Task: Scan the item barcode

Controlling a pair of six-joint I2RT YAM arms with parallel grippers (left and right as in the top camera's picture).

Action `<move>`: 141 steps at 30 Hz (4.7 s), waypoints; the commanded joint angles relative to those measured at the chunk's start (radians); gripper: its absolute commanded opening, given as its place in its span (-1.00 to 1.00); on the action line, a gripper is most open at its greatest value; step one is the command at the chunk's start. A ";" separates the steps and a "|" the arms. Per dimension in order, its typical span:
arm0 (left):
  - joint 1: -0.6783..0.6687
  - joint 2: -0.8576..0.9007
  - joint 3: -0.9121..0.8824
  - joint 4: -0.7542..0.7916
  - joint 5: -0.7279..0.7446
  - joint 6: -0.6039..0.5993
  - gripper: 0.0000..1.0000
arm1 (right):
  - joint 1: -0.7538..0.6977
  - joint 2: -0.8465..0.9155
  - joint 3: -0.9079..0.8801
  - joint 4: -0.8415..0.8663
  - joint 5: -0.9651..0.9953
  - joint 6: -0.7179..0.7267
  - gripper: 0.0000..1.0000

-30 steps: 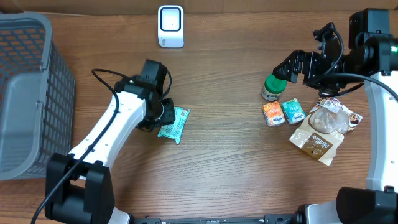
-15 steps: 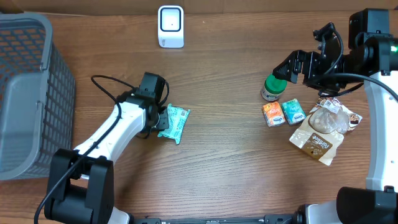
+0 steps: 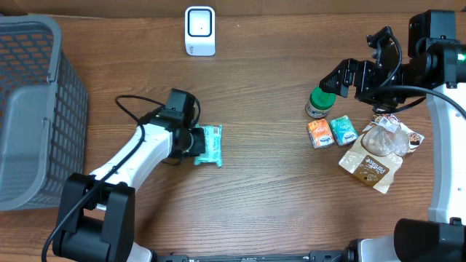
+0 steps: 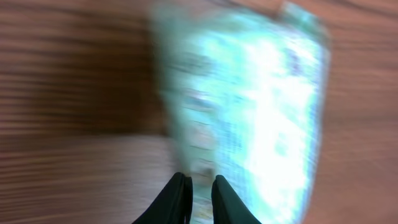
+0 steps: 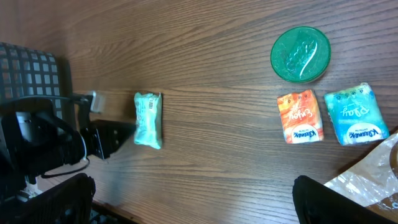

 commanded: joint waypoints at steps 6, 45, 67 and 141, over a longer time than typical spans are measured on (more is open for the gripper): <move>-0.147 0.007 -0.010 -0.013 0.330 0.023 -0.78 | 0.007 0.004 0.020 0.005 0.002 -0.006 1.00; -0.088 0.046 -0.085 0.095 0.182 0.119 -0.92 | 0.007 0.004 0.020 0.001 0.002 -0.002 1.00; 0.023 0.046 0.294 -0.114 0.148 0.219 -0.91 | 0.147 0.004 -0.192 0.210 -0.021 0.194 1.00; 0.240 0.051 0.298 -0.232 0.032 0.145 -0.15 | 0.568 0.430 -0.548 1.027 -0.129 0.444 -0.92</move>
